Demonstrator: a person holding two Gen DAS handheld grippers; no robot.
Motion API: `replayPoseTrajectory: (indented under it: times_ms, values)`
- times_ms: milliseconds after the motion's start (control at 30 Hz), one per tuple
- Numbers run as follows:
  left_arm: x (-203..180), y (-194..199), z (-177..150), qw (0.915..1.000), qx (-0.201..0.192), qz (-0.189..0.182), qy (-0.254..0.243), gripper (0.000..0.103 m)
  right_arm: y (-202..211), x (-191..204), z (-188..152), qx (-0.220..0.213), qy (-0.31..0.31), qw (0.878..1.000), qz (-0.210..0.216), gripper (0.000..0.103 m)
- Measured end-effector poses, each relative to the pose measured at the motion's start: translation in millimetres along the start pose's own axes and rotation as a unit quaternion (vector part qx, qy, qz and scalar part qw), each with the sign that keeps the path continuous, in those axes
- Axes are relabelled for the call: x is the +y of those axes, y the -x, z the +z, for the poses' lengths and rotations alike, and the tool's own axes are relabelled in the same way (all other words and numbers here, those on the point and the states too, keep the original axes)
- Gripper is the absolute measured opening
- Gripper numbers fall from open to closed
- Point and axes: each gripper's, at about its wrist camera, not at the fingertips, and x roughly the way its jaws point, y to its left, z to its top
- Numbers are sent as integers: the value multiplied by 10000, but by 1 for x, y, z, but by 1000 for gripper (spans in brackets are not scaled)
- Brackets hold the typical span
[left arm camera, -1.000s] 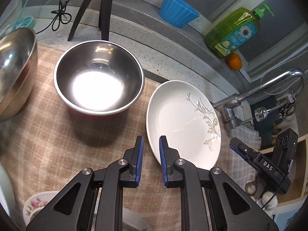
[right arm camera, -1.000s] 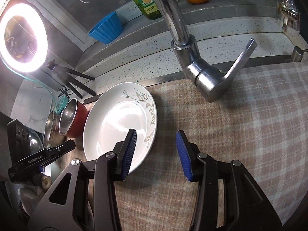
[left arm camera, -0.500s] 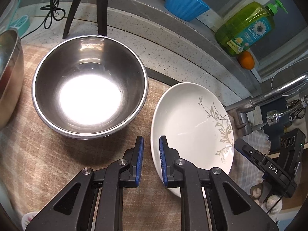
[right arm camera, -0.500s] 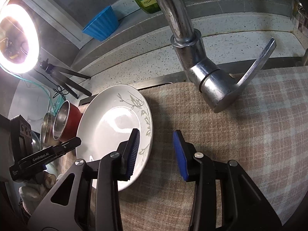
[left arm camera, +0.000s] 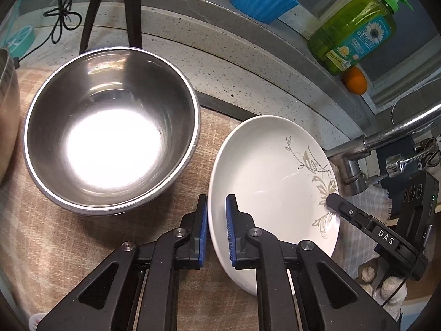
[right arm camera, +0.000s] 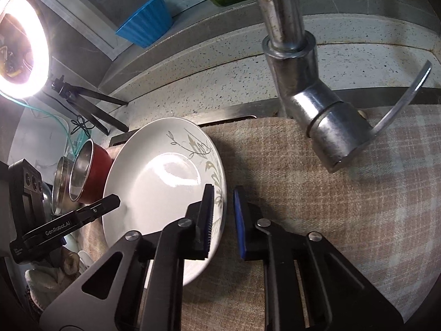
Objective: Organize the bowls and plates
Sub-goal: 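Lift the gold-branch plate and carry it toward the plate stack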
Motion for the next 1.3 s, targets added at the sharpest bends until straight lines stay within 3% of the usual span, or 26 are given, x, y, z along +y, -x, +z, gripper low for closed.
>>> replayPoseTrajectory:
  times_ms: [567,1300]
  values:
    - [1,9,-7,9999,44,-79,-120,11,13,5,-20,105,14,9999,-16,9]
    - [18,71,-42,9975,-61,-458,-537,11,73,54,-84,-248,-137,9996,-53,9]
